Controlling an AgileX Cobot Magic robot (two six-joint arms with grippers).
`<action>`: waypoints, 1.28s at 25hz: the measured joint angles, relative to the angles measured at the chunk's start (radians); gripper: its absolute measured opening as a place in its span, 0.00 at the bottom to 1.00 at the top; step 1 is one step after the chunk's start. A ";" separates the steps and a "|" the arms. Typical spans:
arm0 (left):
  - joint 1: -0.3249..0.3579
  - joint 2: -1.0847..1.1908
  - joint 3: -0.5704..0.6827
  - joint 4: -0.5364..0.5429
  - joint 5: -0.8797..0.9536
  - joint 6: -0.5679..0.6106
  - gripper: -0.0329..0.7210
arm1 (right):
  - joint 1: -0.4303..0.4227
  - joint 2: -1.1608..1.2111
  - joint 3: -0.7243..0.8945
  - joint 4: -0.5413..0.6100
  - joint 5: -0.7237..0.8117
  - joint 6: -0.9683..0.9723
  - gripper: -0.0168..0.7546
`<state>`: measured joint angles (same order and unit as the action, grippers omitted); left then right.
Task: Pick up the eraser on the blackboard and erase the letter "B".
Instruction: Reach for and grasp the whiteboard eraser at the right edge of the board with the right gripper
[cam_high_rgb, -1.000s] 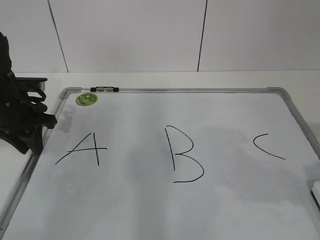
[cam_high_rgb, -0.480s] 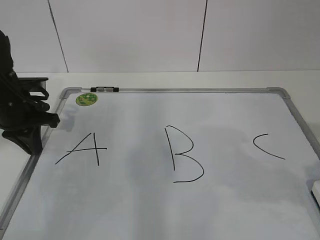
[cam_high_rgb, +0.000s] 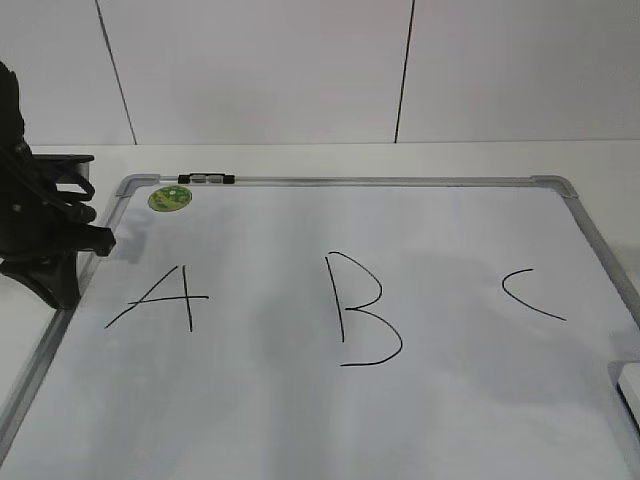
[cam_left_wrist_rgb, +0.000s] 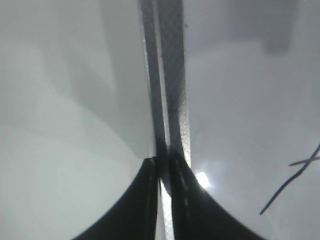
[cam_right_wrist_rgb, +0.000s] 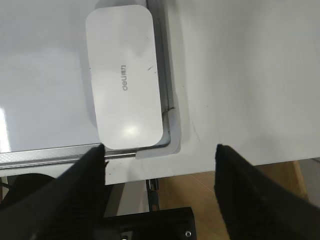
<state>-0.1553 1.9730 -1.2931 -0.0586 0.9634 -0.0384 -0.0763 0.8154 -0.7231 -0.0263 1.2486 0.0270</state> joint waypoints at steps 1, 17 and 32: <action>0.002 0.000 0.000 0.000 0.002 0.000 0.08 | 0.000 0.000 0.000 0.000 0.000 0.000 0.73; 0.017 0.000 -0.002 0.021 0.033 -0.001 0.08 | 0.000 0.000 0.000 0.000 0.000 0.000 0.73; 0.021 0.000 -0.002 -0.002 0.036 -0.001 0.07 | 0.000 0.000 0.000 0.016 0.000 0.004 0.79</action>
<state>-0.1340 1.9730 -1.2947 -0.0604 0.9993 -0.0392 -0.0763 0.8154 -0.7231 -0.0105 1.2486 0.0313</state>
